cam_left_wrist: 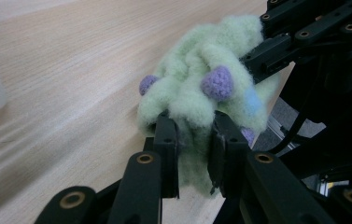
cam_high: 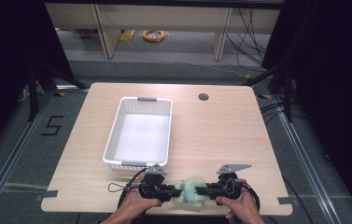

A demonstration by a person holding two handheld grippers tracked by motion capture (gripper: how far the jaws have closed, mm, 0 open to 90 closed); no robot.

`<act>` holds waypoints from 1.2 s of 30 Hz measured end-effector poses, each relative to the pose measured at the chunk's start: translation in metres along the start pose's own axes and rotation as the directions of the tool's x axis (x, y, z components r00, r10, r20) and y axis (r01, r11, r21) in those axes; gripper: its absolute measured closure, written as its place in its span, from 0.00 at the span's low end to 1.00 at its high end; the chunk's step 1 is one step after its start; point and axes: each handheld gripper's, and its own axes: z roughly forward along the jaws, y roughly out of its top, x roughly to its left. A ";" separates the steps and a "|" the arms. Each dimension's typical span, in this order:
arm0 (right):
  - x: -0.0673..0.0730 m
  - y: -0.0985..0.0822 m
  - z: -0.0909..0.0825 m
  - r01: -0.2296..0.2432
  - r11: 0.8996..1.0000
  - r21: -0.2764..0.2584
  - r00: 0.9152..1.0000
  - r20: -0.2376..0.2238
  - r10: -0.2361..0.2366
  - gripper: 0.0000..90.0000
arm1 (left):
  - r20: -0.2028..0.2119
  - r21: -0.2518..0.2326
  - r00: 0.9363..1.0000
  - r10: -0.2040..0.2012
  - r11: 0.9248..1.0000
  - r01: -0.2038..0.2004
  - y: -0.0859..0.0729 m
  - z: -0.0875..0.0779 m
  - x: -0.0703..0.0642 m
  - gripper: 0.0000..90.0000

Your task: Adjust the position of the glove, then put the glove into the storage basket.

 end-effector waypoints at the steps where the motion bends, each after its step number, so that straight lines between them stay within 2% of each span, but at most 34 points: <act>1: 0.001 0.000 -0.001 0.008 1.000 0.003 1.000 0.018 -0.008 0.83 | 0.003 0.004 1.000 0.005 1.000 -0.005 0.000 -0.001 0.000 0.83; 3: 0.005 0.000 0.000 -0.009 1.000 0.007 1.000 0.019 0.009 0.83 | -0.002 0.006 1.000 0.009 1.000 -0.009 -0.001 -0.003 0.001 0.83; 4: 0.006 0.001 0.001 -0.015 1.000 0.002 1.000 0.001 0.015 0.83 | -0.005 -0.004 1.000 0.004 1.000 -0.004 -0.001 -0.003 0.001 0.83; 5: 0.004 0.001 0.001 0.014 1.000 -0.008 1.000 0.010 -0.014 0.83 | -0.004 -0.001 1.000 0.008 1.000 -0.008 -0.001 -0.004 0.001 0.83; 6: 0.006 0.002 0.000 0.008 1.000 0.001 1.000 0.019 -0.008 0.83 | 0.000 -0.002 1.000 0.003 1.000 -0.003 -0.001 -0.005 0.001 0.83; 7: 0.008 0.002 0.002 -0.010 1.000 -0.002 1.000 0.000 0.010 0.83 | -0.001 0.002 1.000 0.015 1.000 -0.015 -0.001 -0.006 0.002 0.83; 9: 0.009 0.003 0.002 0.003 1.000 -0.004 1.000 0.005 -0.003 0.83 | -0.004 -0.001 1.000 0.022 1.000 -0.022 -0.001 -0.007 0.001 0.83; 10: 0.008 0.004 0.001 0.027 1.000 -0.005 0.999 0.029 -0.027 0.83 | -0.007 -0.007 1.000 0.017 1.000 -0.017 -0.001 -0.008 0.000 0.83; 12: 0.010 0.005 0.001 0.008 1.000 -0.010 1.000 0.004 -0.008 0.83 | -0.003 -0.011 1.000 0.018 1.000 -0.018 0.000 -0.010 0.000 0.83; 14: 0.012 0.007 0.000 0.003 1.000 -0.010 1.000 0.001 -0.003 0.83 | -0.009 -0.014 1.000 0.013 1.000 -0.013 0.002 -0.012 0.000 0.82; 15: 0.015 0.010 -0.001 -0.014 1.000 -0.012 1.000 0.002 0.014 0.83 | -0.024 -0.014 0.999 0.027 1.000 -0.027 0.003 -0.014 -0.001 0.82; 16: 0.015 0.010 -0.001 -0.014 1.000 -0.012 1.000 0.002 0.014 0.83 | -0.006 -0.020 1.000 0.022 1.000 -0.022 0.004 -0.014 -0.001 0.82; 17: 0.012 0.012 -0.001 0.030 0.999 -0.020 0.999 0.014 -0.030 0.83 | -0.007 -0.022 1.000 0.031 0.999 -0.031 0.005 -0.016 -0.001 0.82; 18: 0.015 0.013 -0.003 -0.001 1.000 -0.012 1.000 0.012 0.001 0.83 | -0.011 -0.030 0.999 0.033 0.999 -0.033 0.006 -0.017 -0.002 0.82; 19: 0.015 0.016 -0.005 0.035 0.999 -0.024 0.999 0.018 -0.035 0.83 | -0.011 -0.033 0.999 0.031 0.999 -0.031 0.007 -0.019 -0.003 0.82; 20: 0.015 0.016 -0.005 0.035 0.999 -0.024 0.999 0.018 -0.035 0.83 | -0.005 -0.034 0.999 0.037 0.999 -0.038 0.008 -0.020 -0.002 0.82; 21: 0.018 0.017 -0.005 0.005 1.000 -0.020 1.000 0.016 -0.005 0.83 | -0.010 -0.041 0.999 0.036 0.999 -0.036 0.010 -0.022 -0.003 0.82; 23: 0.020 0.022 -0.006 0.024 0.999 -0.027 1.000 0.015 -0.023 0.83 | -0.013 -0.050 0.999 0.039 0.998 -0.039 0.013 -0.027 -0.005 0.82; 25: 0.023 0.028 -0.008 0.050 0.998 -0.038 0.998 0.035 -0.049 0.83 | -0.008 -0.054 0.999 0.041 0.998 -0.042 0.018 -0.035 -0.005 0.82; 28: 0.029 0.040 -0.012 0.058 0.998 -0.041 0.998 0.027 -0.057 0.83 | -0.013 -0.062 0.999 0.051 0.997 -0.052 0.023 -0.046 -0.006 0.82; 29: 0.032 0.047 -0.013 0.077 0.996 -0.041 0.997 0.028 -0.076 0.83 | -0.020 -0.063 0.998 0.055 0.996 -0.056 0.025 -0.050 -0.006 0.82; 32: 0.038 0.056 -0.012 0.071 0.997 -0.033 0.997 0.019 -0.070 0.83 | -0.037 -0.058 0.997 0.063 0.996 -0.065 0.032 -0.060 -0.005 0.82; 33: 0.039 0.060 -0.012 0.088 0.996 -0.028 0.995 0.037 -0.087 0.83 | -0.037 -0.064 0.998 0.056 0.996 -0.058 0.035 -0.064 -0.004 0.82; 34: 0.041 0.066 -0.010 0.091 0.995 -0.030 0.996 0.027 -0.090 0.83 | -0.039 -0.066 0.998 0.053 0.996 -0.056 0.037 -0.066 -0.003 0.82; 36: 0.043 0.075 -0.010 0.101 0.994 -0.034 0.994 0.041 -0.100 0.83 | -0.044 -0.071 0.998 0.054 0.996 -0.057 0.042 -0.073 0.000 0.82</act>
